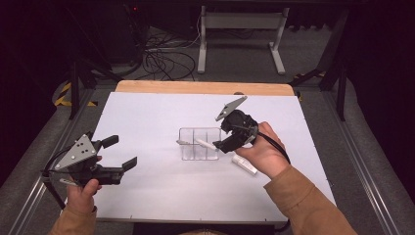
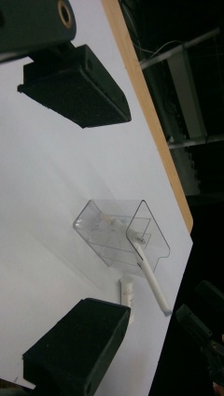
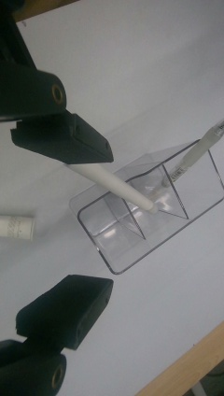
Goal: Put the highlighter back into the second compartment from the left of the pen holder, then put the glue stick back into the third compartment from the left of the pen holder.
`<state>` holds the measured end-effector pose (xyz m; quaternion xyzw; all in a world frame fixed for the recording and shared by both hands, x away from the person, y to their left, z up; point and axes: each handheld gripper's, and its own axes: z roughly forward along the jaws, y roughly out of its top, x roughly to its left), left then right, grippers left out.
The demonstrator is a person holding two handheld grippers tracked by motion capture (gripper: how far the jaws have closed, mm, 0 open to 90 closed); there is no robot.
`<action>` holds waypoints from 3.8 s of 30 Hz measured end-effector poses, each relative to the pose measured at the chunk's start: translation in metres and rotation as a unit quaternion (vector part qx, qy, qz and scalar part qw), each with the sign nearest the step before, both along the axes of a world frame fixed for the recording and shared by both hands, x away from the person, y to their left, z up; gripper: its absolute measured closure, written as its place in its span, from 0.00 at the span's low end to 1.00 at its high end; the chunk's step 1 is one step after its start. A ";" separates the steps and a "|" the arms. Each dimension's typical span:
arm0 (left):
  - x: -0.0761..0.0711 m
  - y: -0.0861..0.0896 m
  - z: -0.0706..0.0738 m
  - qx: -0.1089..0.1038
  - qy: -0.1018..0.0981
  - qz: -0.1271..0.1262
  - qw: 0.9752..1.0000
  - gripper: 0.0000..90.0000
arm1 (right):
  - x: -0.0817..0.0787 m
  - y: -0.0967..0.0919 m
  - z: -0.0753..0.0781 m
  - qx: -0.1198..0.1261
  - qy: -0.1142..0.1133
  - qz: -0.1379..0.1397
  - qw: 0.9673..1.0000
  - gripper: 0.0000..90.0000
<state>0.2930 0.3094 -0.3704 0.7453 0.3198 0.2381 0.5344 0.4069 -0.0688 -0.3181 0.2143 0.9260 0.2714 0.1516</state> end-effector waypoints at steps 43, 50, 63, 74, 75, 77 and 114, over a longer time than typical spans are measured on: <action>0.004 -0.003 -0.004 0.010 -0.006 0.000 1.000 0.10 | -0.028 -0.073 -0.042 0.162 -0.061 -0.014 0.985 0.08; 0.003 -0.004 -0.005 0.009 -0.006 -0.001 1.000 0.10 | -0.028 -0.077 -0.053 0.175 -0.053 -0.010 0.983 0.08; 0.003 -0.003 -0.004 0.011 -0.011 -0.002 1.000 0.10 | -0.023 -0.076 -0.073 0.140 -0.032 -0.019 0.989 0.10; 0.002 -0.003 -0.004 0.011 -0.011 -0.002 1.000 0.10 | -0.019 -0.075 -0.090 0.114 -0.013 -0.029 0.993 0.13; 0.003 -0.003 -0.004 0.012 -0.012 -0.001 1.000 0.10 | -0.018 -0.075 -0.092 0.111 -0.012 -0.030 0.993 0.13; 0.002 -0.003 -0.004 0.013 -0.012 -0.001 1.000 0.10 | -0.016 -0.074 -0.096 0.105 -0.008 -0.032 0.994 0.14; 0.004 -0.005 -0.005 0.015 -0.006 -0.005 1.000 0.10 | 0.007 -0.066 -0.136 -0.012 0.043 -0.057 0.997 0.72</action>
